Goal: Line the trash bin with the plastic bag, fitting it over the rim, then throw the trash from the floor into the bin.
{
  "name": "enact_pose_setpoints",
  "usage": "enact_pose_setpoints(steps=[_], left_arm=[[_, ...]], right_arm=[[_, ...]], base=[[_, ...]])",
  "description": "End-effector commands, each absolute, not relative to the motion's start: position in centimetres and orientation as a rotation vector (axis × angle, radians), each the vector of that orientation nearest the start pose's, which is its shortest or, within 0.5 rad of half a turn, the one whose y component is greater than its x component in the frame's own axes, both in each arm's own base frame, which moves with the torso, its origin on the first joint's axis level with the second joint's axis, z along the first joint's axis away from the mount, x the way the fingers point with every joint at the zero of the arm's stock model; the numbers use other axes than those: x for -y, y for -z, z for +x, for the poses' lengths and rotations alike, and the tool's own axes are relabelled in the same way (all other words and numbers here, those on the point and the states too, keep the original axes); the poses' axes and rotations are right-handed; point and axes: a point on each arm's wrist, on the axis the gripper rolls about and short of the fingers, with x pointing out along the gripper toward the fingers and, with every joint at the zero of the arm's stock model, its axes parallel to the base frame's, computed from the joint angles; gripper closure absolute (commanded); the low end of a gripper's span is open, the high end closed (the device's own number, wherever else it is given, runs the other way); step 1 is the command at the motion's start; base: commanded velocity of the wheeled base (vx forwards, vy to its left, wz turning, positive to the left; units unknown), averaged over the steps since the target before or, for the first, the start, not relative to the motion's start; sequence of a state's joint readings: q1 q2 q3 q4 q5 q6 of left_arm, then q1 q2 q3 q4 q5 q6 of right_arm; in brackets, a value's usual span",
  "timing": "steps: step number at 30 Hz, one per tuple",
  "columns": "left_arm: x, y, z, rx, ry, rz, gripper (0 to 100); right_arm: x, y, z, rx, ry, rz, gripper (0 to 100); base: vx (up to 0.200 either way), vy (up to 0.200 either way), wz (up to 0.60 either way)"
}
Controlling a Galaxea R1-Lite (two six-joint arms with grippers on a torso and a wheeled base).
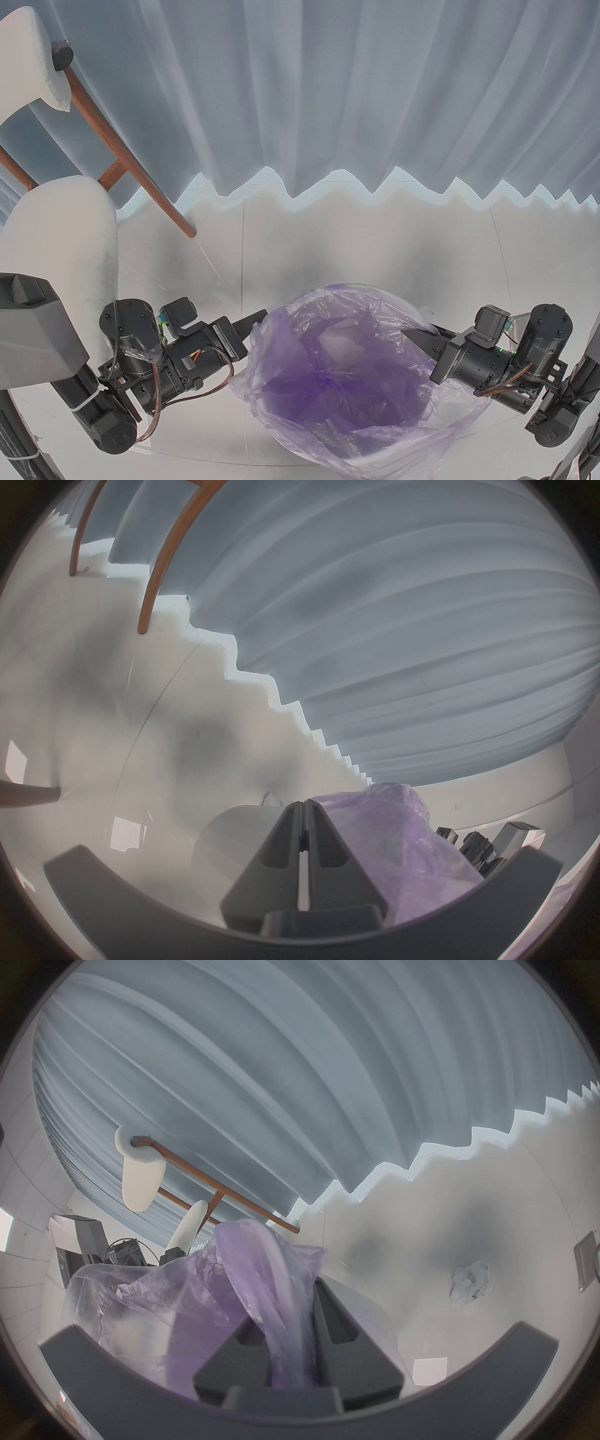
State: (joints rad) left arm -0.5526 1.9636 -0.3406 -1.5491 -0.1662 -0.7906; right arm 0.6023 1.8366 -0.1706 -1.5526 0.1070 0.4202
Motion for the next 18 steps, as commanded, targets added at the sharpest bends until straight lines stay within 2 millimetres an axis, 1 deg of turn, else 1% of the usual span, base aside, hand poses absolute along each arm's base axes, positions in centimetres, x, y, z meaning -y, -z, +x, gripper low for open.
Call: enact_pose_setpoints(steps=[1,5,9,17,18], left_arm=[[15.02,-9.07,23.92,-0.359,0.642,-0.755,100],[14.95,-9.14,23.98,-0.369,0.633,-0.796,100],[15.03,-9.06,23.97,-0.370,0.629,-0.795,100],[15.43,-8.80,23.59,-0.385,0.634,-0.789,100],[15.41,-8.72,23.50,-0.387,0.627,-0.788,0]], right_arm=[[-13.50,-10.22,19.55,-0.228,-0.679,0.383,100],[-13.46,-10.26,19.56,-0.226,-0.678,0.383,100],[-13.14,-10.37,19.86,-0.217,-0.661,0.388,100],[-13.19,-10.41,19.95,-0.214,-0.661,0.388,100],[-13.19,-10.42,19.95,-0.213,-0.662,0.390,100]], base=[[0.000,0.000,0.00],[0.000,0.000,0.00],[0.000,0.000,0.00],[0.000,0.000,0.00],[0.000,0.000,0.00]])
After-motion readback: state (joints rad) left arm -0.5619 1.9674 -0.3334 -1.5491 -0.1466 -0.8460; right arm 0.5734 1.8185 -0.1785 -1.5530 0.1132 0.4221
